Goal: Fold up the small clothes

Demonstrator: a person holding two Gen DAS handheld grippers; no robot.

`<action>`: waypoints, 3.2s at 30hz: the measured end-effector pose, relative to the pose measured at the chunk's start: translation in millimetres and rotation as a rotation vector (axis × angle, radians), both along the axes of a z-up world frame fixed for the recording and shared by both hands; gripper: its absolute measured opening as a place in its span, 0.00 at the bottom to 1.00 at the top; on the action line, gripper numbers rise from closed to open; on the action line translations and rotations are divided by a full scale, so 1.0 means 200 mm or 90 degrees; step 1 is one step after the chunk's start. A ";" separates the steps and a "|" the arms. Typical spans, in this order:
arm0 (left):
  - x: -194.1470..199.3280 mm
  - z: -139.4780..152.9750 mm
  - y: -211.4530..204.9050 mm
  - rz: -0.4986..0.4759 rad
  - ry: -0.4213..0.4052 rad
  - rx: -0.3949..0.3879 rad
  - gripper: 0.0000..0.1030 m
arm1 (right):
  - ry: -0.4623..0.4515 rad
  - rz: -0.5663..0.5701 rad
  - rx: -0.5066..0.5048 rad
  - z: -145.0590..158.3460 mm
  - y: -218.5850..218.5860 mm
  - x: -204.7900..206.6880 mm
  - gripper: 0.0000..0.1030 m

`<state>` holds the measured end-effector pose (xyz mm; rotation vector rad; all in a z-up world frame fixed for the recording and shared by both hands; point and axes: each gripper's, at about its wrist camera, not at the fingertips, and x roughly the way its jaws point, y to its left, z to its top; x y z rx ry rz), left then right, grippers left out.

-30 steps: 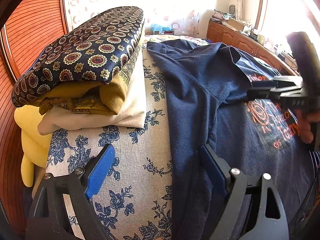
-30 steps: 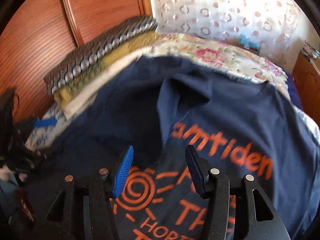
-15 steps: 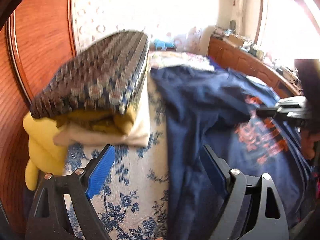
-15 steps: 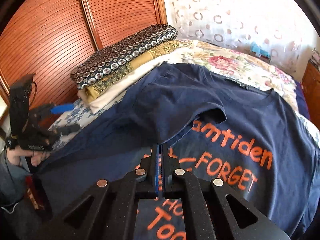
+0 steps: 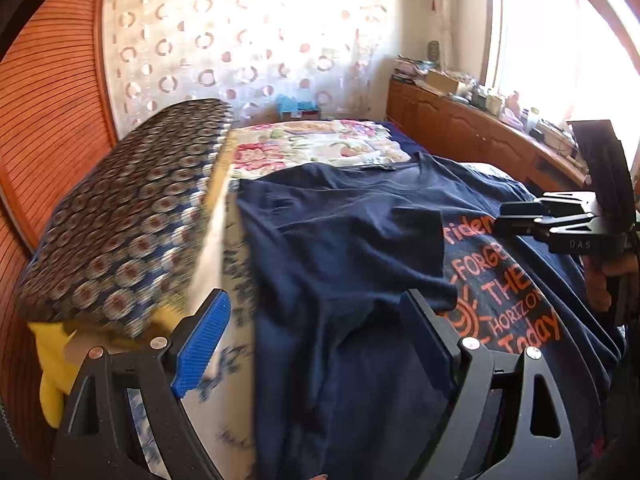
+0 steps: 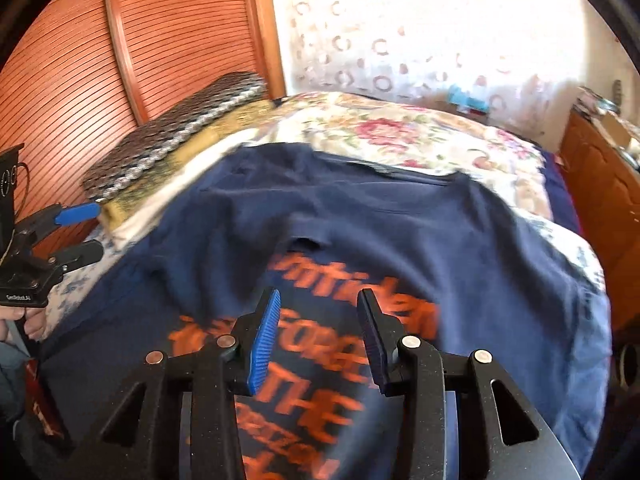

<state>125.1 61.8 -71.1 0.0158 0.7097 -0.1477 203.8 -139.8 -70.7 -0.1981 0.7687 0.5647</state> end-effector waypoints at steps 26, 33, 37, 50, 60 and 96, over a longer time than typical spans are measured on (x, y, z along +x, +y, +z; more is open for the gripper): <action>0.53 -0.20 -0.62 -0.189 0.098 0.071 0.85 | 0.003 -0.244 0.007 0.02 -0.80 -0.20 0.61; 0.55 -0.21 -0.63 -0.192 0.110 0.066 0.86 | 0.055 -0.298 0.006 -0.04 -0.93 -0.27 0.61; 0.55 -0.22 -0.64 -0.191 0.109 0.067 0.86 | 0.077 -0.310 0.017 -0.04 -0.96 -0.29 0.61; 0.55 -0.22 -0.64 -0.191 0.110 0.066 0.86 | 0.107 -0.297 -0.029 0.03 -0.97 -0.23 0.30; 0.55 -0.22 -0.64 -0.191 0.109 0.065 0.86 | 0.049 -0.324 -0.129 0.11 -0.88 -0.22 0.02; 0.57 -0.24 -0.65 -0.198 0.114 0.063 0.90 | 0.006 -0.068 -0.040 0.17 -0.41 -0.10 0.02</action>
